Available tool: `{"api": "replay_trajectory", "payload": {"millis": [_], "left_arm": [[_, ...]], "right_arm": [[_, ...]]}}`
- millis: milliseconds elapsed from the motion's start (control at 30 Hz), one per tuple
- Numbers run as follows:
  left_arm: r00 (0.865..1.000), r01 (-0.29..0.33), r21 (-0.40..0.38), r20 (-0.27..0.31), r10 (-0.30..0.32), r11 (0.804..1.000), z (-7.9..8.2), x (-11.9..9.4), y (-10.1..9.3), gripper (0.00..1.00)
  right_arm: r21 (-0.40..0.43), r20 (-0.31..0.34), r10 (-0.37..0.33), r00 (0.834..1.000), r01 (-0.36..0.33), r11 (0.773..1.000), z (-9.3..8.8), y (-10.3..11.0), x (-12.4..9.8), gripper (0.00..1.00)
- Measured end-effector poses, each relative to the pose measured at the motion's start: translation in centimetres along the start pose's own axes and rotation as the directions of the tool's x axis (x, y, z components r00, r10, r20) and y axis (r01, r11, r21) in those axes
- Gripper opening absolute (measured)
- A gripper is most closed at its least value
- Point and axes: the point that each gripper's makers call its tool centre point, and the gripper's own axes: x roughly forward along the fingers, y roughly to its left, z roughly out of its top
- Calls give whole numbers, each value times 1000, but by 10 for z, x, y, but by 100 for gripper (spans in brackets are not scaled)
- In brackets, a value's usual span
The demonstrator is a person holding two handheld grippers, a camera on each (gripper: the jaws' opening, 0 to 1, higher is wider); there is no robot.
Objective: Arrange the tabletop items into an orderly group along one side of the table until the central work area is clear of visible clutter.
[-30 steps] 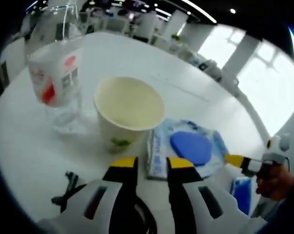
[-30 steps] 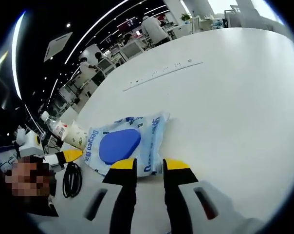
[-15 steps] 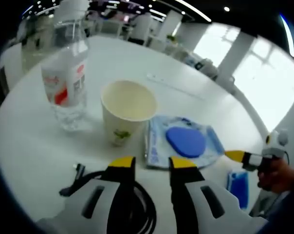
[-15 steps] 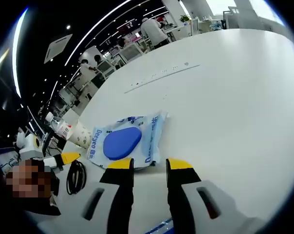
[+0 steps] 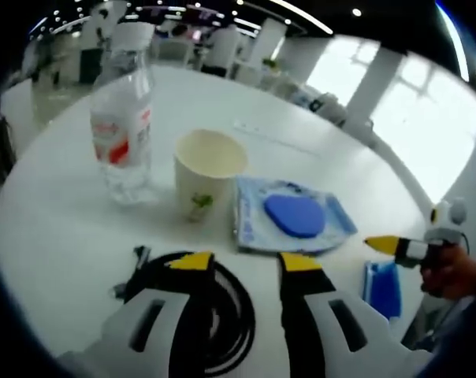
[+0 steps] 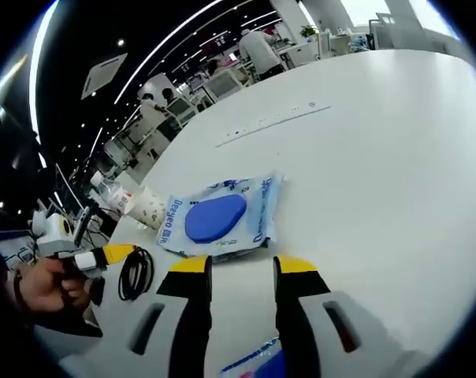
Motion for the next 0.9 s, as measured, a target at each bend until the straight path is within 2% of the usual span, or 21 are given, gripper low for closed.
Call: {"api": "replay_trajectory", "payload": {"millis": [233,667,900], "left_arm": [[1000,-9,12,-3,9,1000,-7,-12,7,30],[999,-24,88,31,22,996,5,-42,22,29],[999,-32,88,37,29,996,-2,-55,30,29]], "right_arm": [[6,13,1,1000,-1,1000,-2,4,-10,30],[-13,38,0,999,0,1000,2,6,-34,30],[-22,47,-5,999,7,1000,1,7,-43,30]]}}
